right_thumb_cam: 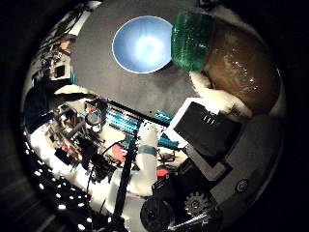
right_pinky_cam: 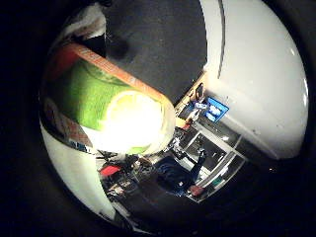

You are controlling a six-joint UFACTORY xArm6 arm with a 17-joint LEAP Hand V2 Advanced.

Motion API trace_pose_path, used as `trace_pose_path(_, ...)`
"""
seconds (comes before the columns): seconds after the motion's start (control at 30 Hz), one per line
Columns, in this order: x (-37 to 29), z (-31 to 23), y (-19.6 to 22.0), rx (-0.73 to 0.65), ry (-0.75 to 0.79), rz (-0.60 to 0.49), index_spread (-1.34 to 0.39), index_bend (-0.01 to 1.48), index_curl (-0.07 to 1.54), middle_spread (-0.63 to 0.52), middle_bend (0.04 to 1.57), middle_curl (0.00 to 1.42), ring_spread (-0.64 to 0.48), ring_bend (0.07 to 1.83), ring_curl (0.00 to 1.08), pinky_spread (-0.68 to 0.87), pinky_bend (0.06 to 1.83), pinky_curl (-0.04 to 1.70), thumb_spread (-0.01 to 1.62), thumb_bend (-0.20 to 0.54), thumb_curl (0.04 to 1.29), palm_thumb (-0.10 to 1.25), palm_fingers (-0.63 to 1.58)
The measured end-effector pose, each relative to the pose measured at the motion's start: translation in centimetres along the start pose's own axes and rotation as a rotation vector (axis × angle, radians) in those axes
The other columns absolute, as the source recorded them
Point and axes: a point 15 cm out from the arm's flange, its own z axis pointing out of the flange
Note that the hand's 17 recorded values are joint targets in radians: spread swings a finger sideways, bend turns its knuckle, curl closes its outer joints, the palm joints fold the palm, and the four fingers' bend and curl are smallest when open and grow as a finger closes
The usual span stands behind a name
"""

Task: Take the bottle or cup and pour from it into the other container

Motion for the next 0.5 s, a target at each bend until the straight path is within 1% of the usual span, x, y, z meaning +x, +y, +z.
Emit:
trace_pose_path(0.1,-0.9,-0.1,-1.2,-0.015,0.042,-0.019,-0.19,1.16,0.79,-0.1,1.37,0.73,-0.18,1.45,0.66,-0.23,1.21,1.04,0.35,-0.023,0.95,1.01,1.15)
trace_pose_path(0.5,-3.1,-1.0,-4.8,-0.053,0.075,-0.054,-0.19,1.16,0.79,-0.1,1.36,0.73,-0.18,1.45,0.67,-0.23,1.21,1.05,0.35,-0.023,0.95,1.01,1.15)
